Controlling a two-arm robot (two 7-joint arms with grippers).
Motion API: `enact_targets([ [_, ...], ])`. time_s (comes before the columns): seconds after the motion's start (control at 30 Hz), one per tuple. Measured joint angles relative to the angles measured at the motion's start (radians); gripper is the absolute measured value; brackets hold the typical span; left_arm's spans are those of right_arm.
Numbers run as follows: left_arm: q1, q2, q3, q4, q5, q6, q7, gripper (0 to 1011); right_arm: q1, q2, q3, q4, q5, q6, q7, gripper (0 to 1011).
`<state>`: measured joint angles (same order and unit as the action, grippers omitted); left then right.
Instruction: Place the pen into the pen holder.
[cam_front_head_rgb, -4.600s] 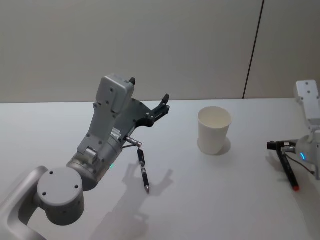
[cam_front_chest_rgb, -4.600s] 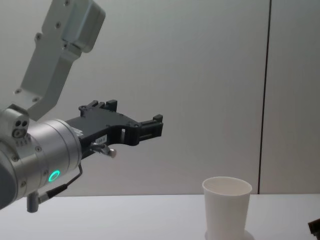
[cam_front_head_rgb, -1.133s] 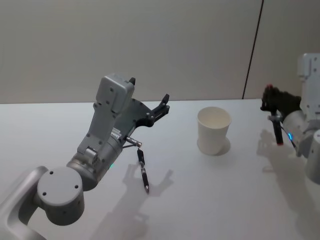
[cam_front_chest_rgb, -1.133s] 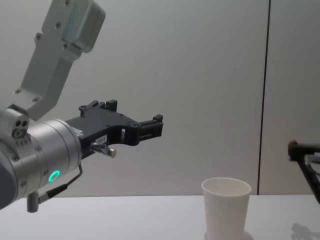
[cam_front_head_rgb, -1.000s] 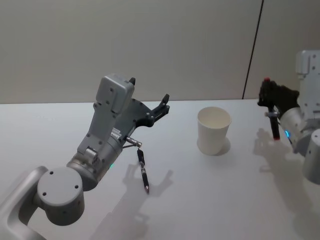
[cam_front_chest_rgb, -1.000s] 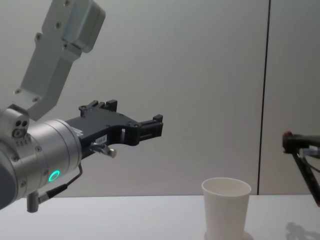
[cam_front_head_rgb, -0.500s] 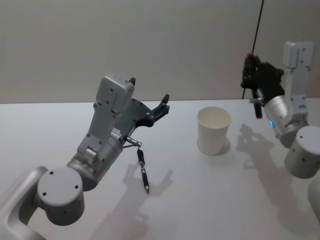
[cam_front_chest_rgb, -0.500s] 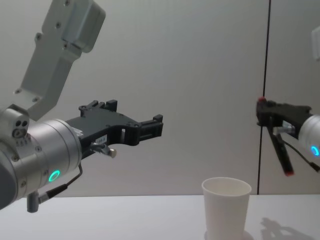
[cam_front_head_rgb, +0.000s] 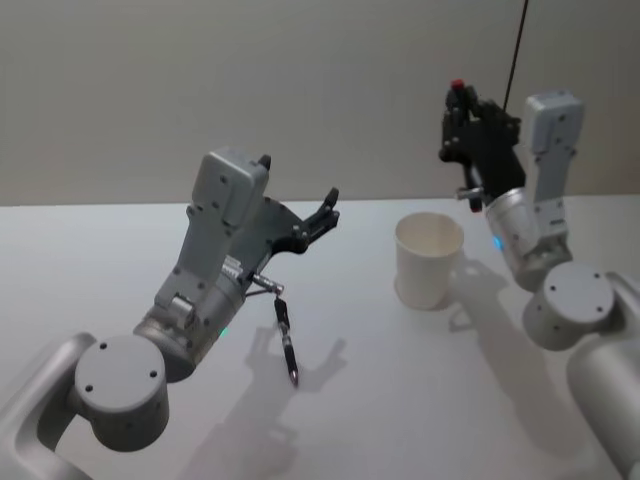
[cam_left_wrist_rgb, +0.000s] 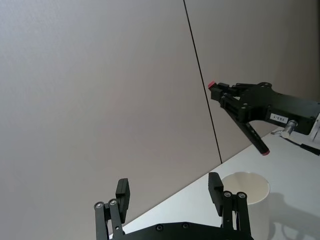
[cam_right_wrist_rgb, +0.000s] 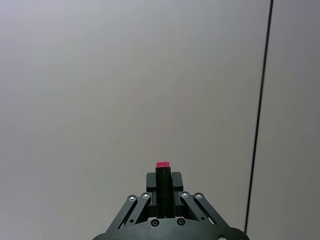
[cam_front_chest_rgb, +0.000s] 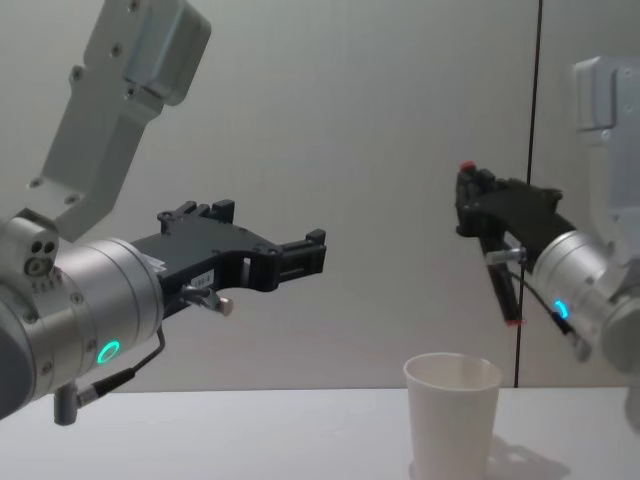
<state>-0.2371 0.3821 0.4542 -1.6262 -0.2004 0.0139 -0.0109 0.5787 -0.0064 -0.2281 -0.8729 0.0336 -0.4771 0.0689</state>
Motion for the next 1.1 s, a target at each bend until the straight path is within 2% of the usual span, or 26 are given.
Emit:
enact_targets([
  [0.17,0.000,0.000,0.000,0.000,0.000,0.000,0.000,999,0.062,-0.028,-0.015,0.150,-0.019,-0.141,-0.004,165],
  [0.2,0.000,0.000,0.000,0.000,0.000,0.000,0.000,1000,0.062,-0.028,-0.015,0.150,-0.019,-0.141,-0.004,165],
  [0.23,0.000,0.000,0.000,0.000,0.000,0.000,0.000,999,0.076,-0.034,-0.018,0.184,-0.024,-0.175,-0.005,165],
  [0.6,0.000,0.000,0.000,0.000,0.000,0.000,0.000,1000,0.173,-0.075,-0.030,0.428,-0.032,-0.353,-0.010,165],
  [0.93,0.000,0.000,0.000,0.000,0.000,0.000,0.000,999,0.231,-0.099,-0.028,0.578,-0.027,-0.445,-0.003,165],
  [1.1,0.000,0.000,0.000,0.000,0.000,0.000,0.000,1000,0.248,-0.106,-0.025,0.625,-0.026,-0.475,-0.002,165],
])
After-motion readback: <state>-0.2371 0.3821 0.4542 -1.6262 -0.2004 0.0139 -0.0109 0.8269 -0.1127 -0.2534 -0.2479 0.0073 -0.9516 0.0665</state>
